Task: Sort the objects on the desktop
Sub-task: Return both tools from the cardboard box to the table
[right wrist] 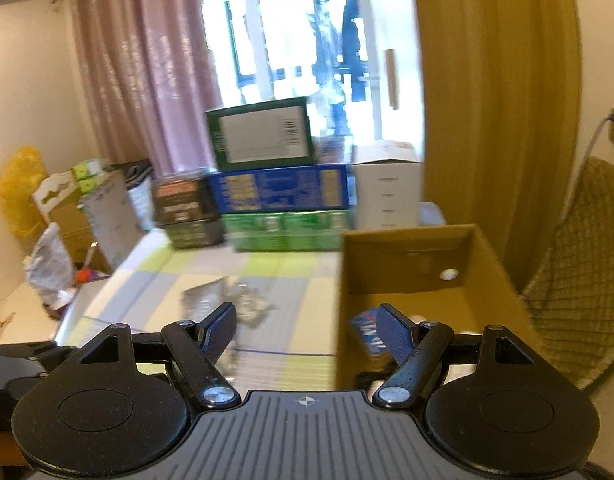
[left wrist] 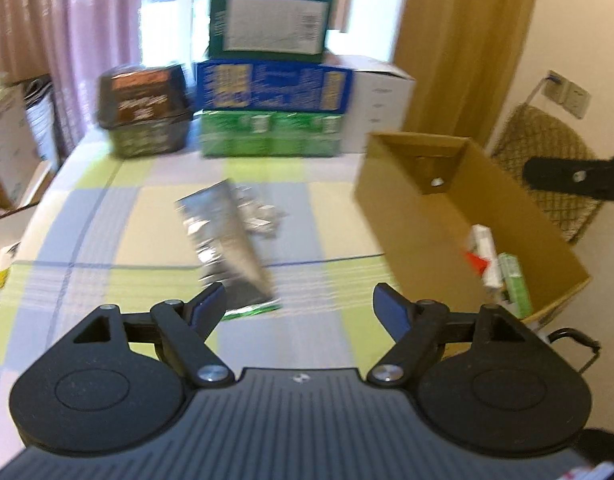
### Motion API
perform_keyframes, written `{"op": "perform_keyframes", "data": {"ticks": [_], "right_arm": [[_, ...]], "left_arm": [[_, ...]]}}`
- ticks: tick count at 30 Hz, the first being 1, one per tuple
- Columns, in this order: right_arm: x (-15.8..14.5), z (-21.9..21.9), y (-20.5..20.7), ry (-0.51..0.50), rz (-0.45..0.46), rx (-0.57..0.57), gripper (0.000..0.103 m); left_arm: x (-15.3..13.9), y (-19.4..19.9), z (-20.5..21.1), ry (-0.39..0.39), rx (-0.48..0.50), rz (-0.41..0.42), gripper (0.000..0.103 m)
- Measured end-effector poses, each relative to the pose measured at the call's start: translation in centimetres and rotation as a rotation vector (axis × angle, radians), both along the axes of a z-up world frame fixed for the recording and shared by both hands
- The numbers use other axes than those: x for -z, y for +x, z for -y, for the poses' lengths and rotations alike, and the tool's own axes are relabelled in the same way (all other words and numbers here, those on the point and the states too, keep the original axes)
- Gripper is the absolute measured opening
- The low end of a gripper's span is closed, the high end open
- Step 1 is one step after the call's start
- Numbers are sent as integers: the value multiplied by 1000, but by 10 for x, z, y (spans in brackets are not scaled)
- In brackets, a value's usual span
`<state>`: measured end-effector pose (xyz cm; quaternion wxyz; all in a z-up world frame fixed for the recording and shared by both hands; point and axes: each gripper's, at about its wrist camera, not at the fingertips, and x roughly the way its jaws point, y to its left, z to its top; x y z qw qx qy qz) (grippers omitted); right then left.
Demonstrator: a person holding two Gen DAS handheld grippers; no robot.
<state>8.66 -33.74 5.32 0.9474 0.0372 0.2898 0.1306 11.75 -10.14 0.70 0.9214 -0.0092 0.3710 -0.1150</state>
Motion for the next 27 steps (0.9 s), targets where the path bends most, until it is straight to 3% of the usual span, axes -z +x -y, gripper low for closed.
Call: {"op": "perform_keyframes", "data": {"ticks": [5,12,27], "right_arm": [[12,-39,0,1,1,-64,74],[51,-74,17,4,-34,-77,74],[155,-97,103,6,-179,-46,73]], "left_arm": [[12,-4,-45,19,-77,-15,79],[32,10,-81,38,-124,-28,81],[101,100,-86,-59,-96,-75,81]]}}
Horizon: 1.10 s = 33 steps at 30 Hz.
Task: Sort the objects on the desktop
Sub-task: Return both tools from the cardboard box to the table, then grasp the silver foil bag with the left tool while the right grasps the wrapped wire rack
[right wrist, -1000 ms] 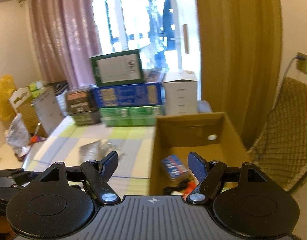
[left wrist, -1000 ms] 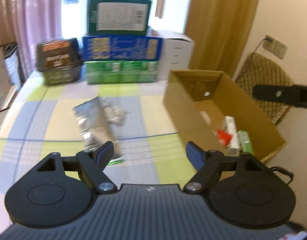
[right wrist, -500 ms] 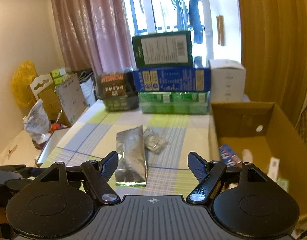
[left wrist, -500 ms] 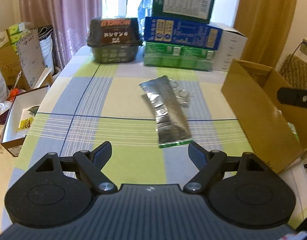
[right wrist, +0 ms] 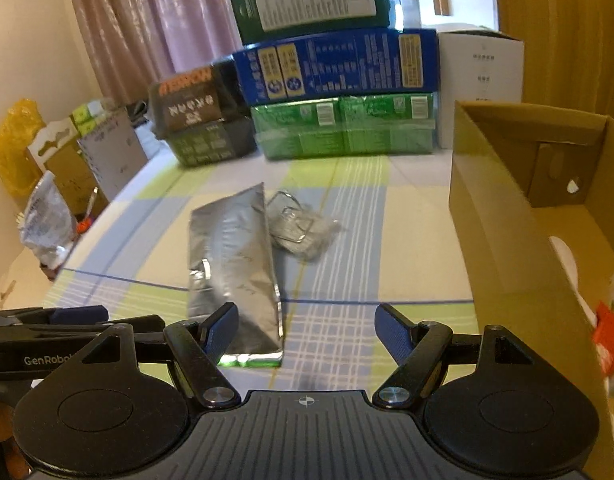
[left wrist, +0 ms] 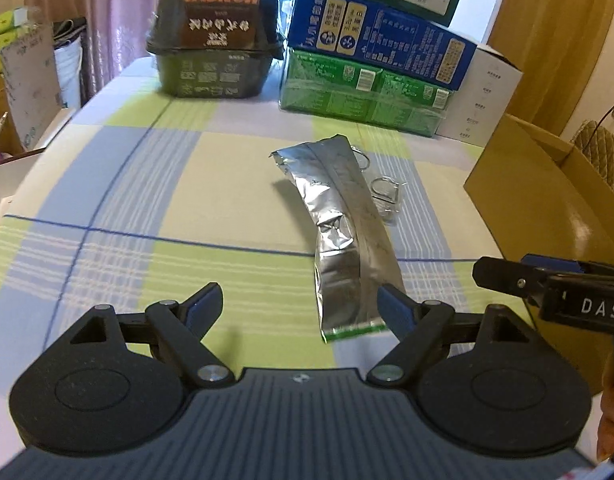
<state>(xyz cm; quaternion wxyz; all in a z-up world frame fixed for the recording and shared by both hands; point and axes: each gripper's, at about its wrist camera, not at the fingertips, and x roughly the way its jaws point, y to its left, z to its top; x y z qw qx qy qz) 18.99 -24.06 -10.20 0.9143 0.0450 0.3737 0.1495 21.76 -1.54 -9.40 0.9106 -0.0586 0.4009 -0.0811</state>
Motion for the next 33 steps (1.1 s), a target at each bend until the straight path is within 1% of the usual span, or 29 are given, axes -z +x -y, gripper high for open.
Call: {"op": "perform_keyframes", "data": {"ticks": [2,4,6,9,12,15,17,22,24,25,26,29,33], "right_arm": [[4,-2,10,-19,10,-8,73],[10,-2,21,-40,10,-4,71],[15,1,34,-32,1,11,67],[19,4,50,-12,-11,26,65],[22,3,58,-15,-12,22,64],[23,3,62,-24,-8,38,62],[25,7,66,-15,-11,45,62],[27,13,72,-11,-7,63,62],[27,12,74,-15,-7,61,62],[28,12,74,-17,-8,59,62],[29,12,74,-18,-8,57,62],[30,9,74,-24,-6,45,62],[30,2,76,-22,5,26,62]], "left_arm": [[6,11,2,-4,7,-5,81],[10,22,4,-30,14,-13,81],[14,32,6,-54,26,-21,81],[18,43,14,-47,44,-15,81],[20,53,22,-49,61,-9,81],[24,64,26,-79,67,-8,80],[28,72,28,-79,76,-11,80],[36,84,39,-59,108,-19,71],[39,89,41,-63,123,-26,59],[40,90,42,-67,133,-29,55],[40,90,41,-70,139,-29,48],[37,87,37,-39,135,-35,44],[33,84,14,-1,117,-41,40]]}}
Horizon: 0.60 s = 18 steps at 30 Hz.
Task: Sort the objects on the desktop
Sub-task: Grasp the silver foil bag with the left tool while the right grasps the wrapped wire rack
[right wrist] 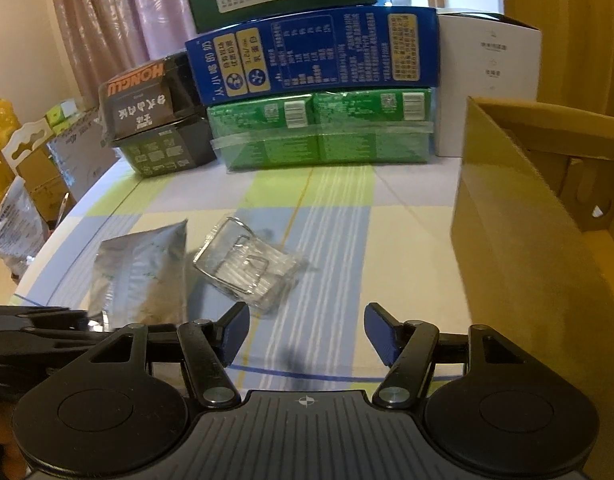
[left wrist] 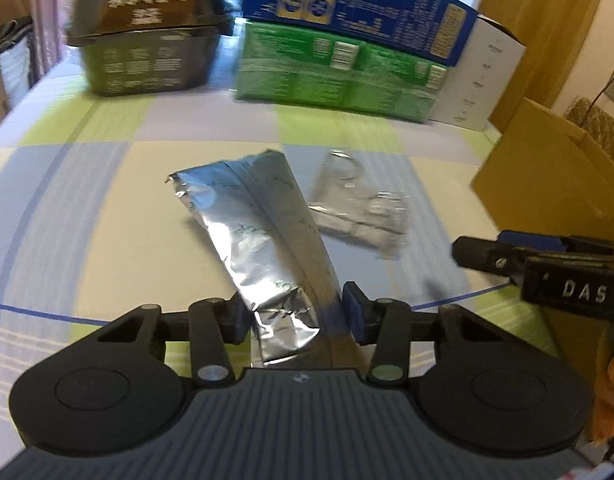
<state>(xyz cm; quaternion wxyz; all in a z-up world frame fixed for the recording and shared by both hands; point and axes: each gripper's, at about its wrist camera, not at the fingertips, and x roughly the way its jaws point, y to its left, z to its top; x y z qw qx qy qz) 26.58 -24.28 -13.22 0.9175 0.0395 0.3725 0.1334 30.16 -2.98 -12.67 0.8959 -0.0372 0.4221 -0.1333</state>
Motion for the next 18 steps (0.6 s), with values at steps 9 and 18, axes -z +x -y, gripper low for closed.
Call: {"op": "perform_keyframes", "data": {"ticks": [9,18], "right_arm": [[11,-30,22,33,27,-44,63],[35,-70,45,52,-3,50,73]], "left_arm": [[-3,-4,-61,41,-89,13,40],[1,-4,-67,38,-111,26,53]]}}
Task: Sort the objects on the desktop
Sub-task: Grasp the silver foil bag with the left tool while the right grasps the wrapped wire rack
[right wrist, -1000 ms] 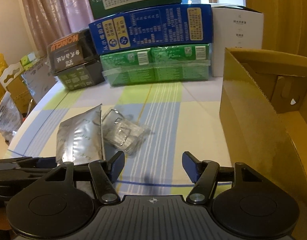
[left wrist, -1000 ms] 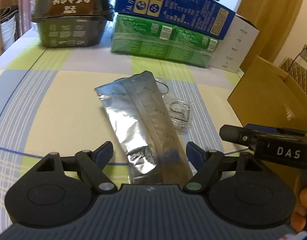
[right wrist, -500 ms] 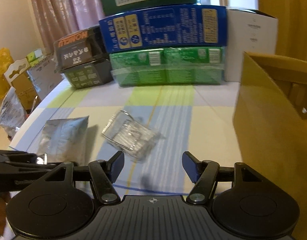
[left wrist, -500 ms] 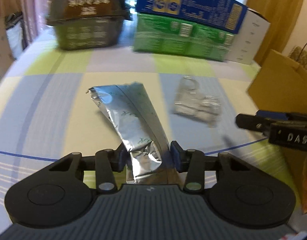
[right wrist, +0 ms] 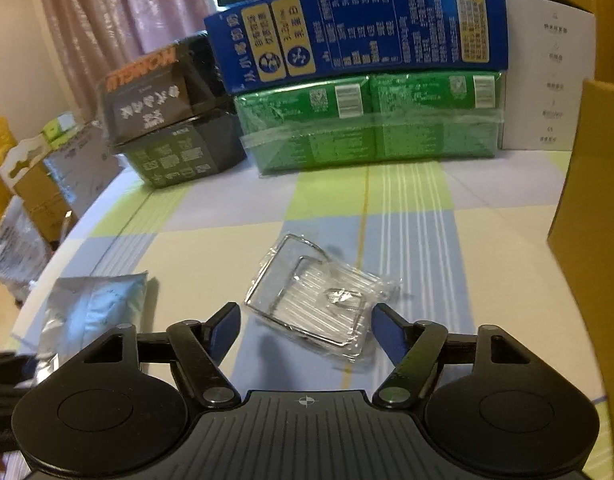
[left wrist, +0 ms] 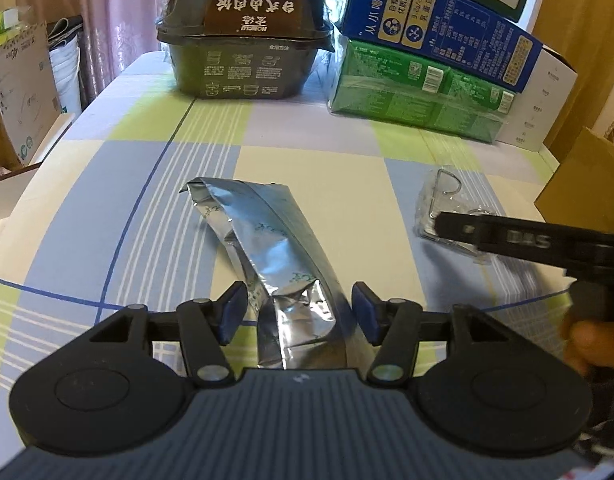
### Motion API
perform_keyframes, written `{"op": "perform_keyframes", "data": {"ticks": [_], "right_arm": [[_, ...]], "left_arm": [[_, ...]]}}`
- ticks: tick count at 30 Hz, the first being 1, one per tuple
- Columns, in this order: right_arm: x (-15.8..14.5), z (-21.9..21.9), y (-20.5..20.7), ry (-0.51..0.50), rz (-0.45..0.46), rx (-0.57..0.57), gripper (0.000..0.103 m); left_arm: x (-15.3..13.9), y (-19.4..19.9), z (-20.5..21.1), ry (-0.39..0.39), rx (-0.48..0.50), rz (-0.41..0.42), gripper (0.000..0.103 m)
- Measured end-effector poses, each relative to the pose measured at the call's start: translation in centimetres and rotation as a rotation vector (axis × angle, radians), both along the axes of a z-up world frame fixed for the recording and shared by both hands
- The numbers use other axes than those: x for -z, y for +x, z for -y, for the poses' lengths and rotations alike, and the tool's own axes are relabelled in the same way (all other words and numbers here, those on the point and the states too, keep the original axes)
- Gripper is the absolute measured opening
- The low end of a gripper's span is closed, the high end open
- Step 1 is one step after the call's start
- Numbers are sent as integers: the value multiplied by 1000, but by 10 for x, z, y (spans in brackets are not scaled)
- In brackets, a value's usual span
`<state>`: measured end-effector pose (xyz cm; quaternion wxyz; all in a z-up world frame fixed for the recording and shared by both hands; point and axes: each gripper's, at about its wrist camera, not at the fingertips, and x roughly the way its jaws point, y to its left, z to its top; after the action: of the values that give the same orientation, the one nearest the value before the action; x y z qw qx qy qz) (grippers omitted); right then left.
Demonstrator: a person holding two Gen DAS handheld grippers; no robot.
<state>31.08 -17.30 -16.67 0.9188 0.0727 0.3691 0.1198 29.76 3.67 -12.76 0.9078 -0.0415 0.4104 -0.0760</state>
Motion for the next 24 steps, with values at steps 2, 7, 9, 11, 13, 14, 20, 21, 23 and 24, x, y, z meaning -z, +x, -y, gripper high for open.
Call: {"op": "perform_keyframes", "data": {"ticks": [2,7,9,11,13,14,20,21,23,24], "right_arm": [[4,-5,5,4,-3,28,78],[5,-20,18,-31,6,64,83],[7,-28,23,-81,2,53,83],[8,-31,22,-121,5,38,72],[8,-30,16,-141,9,14,70],[7,-28,12,-146,8,5,70],[3,-10,-27,-166,-17,-72,70],[2,-6,-34,-164,-28,-79,69],[-1,1,-46,-164,-50,-87,67],[-4,5,-53,-162,-62,-87,67]], "left_arm": [[1,-1,-1,-9,0,2,54],[3,0,-1,-8,-3,3,58],[4,0,-2,-10,-3,2,58],[4,0,-2,-10,-1,3,58],[4,0,-2,-7,3,6,58],[4,0,-2,-7,5,7,58],[5,0,10,15,42,-2,57],[5,-1,13,37,48,-3,53],[4,-6,19,72,66,-4,50],[3,-10,20,64,70,-12,46]]}}
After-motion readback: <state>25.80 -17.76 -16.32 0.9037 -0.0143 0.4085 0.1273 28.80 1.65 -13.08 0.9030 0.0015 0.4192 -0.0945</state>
